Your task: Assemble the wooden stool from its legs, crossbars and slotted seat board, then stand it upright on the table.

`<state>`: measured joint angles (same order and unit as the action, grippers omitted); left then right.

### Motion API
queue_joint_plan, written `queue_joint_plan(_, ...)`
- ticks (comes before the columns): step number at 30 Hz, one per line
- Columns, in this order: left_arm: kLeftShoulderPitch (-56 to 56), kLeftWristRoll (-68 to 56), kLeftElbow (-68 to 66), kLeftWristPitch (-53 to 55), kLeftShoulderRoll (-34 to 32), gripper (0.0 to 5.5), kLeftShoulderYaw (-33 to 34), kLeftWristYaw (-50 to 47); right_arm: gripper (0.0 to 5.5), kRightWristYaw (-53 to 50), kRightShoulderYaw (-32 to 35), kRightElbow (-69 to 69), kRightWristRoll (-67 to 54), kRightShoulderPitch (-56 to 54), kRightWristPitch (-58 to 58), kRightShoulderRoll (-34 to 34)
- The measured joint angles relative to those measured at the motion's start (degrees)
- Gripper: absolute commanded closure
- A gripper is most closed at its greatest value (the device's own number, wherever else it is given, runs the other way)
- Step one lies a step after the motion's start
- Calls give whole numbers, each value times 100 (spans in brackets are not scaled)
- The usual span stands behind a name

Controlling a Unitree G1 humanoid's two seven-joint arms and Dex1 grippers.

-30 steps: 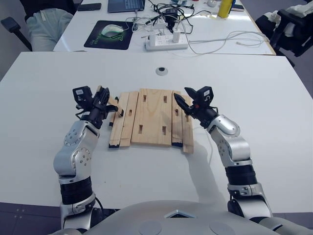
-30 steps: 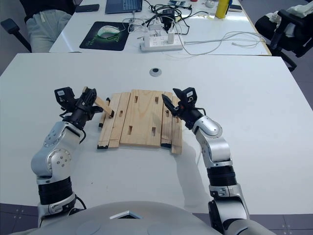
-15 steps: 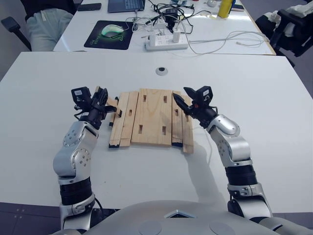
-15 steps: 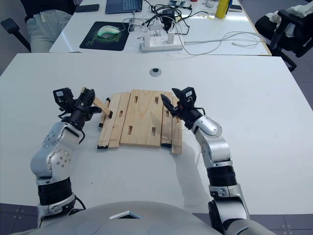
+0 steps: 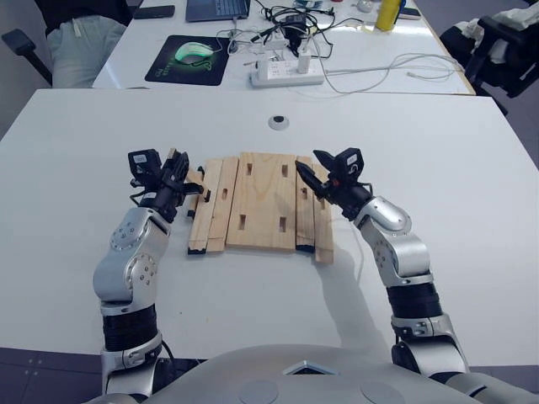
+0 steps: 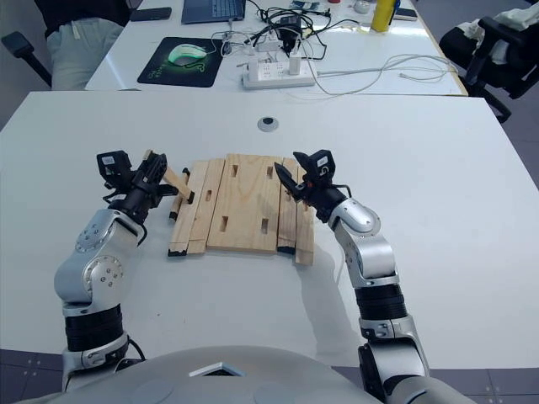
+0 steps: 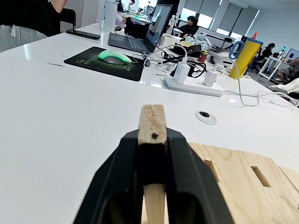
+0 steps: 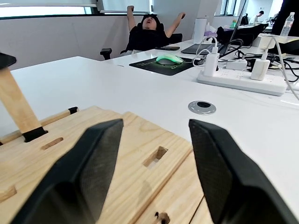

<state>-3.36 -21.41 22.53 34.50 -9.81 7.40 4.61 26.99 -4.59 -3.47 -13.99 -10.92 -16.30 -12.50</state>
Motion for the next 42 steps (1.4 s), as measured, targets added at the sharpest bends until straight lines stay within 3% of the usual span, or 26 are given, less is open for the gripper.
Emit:
queue_joint_plan(8, 373, 943, 397, -405, -409, 507, -939, 134, 288, 0, -42, -99, 26, -69, -42, -39)
queue_joint_plan(28, 810, 1237, 234, -1131, -186, 507, -1002, 174, 288, 187, -138, -119, 173, -217, -87, -176)
queue_joint_plan(32, 804, 1261, 127, -1275, -170, 507, -1003, 216, 334, 269, -131, -119, 35, -230, -111, -153)
queue_joint_plan(42, 806, 1263, -139, -1640, -142, 507, -1000, 277, 336, 292, -142, -88, 1, -359, -127, -127)
